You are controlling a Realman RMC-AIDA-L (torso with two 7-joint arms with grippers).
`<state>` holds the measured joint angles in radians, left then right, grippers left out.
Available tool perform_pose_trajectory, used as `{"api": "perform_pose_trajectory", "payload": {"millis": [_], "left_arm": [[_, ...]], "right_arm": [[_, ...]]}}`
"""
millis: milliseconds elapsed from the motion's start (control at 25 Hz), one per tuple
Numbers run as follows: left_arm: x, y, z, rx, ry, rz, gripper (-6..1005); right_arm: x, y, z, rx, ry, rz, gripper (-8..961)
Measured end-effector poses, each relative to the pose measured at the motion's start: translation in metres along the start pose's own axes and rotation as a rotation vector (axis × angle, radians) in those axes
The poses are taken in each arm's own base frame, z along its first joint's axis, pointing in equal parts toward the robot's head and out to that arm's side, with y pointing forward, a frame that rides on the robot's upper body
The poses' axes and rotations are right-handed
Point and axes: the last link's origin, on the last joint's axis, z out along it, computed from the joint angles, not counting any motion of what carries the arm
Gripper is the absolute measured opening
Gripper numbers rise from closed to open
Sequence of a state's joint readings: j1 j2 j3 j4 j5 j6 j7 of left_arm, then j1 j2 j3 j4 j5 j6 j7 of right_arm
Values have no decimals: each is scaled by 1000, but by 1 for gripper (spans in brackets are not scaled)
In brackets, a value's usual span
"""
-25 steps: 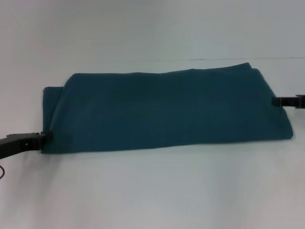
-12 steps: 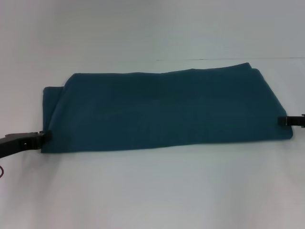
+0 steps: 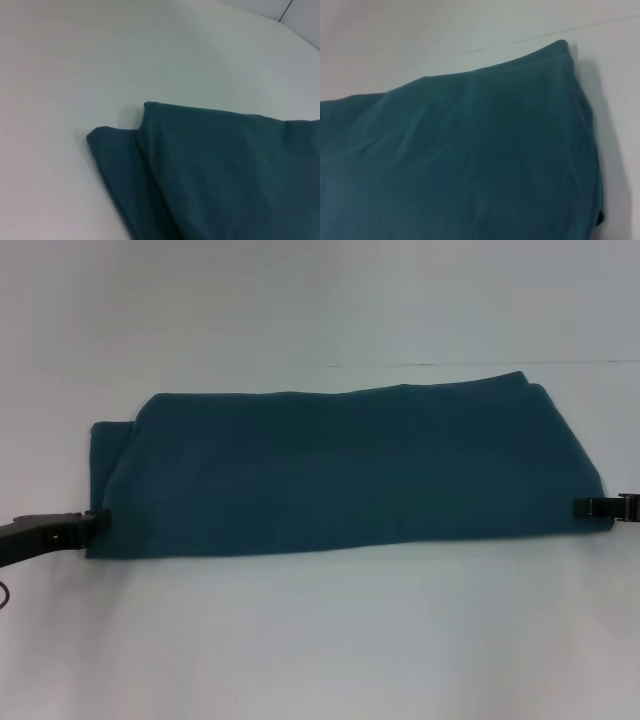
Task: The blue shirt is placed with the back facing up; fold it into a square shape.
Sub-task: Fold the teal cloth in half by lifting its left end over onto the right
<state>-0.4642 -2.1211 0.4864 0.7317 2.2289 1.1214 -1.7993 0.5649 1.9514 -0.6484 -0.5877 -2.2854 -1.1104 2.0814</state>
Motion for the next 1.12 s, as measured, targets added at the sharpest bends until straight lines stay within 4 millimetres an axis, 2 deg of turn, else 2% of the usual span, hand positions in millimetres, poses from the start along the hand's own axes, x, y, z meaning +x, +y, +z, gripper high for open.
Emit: {"api": "perform_pose_trajectory", "payload": {"millis": [240,360,560,800,1120], "left_arm": [[1,0,-1,-2,0,2,3],[0,0,-1,-3,-1,1,3],[-2,1,-4,-28,-6,-3,3],[-6,0,-14,-45,-9,-5,2],[-12,-5,-22,-26,-10,-24,2]], "right_arm": [[-1,-1,-2,-7,-37,5,505],[-2,0,-2,-20,-55,4,281],[-3,2,-4,-33,-63,-11,53],[-5,0,-6,-37,-80,-15,10],[-4,-3,-10,-34,-95,-9,23]]}}
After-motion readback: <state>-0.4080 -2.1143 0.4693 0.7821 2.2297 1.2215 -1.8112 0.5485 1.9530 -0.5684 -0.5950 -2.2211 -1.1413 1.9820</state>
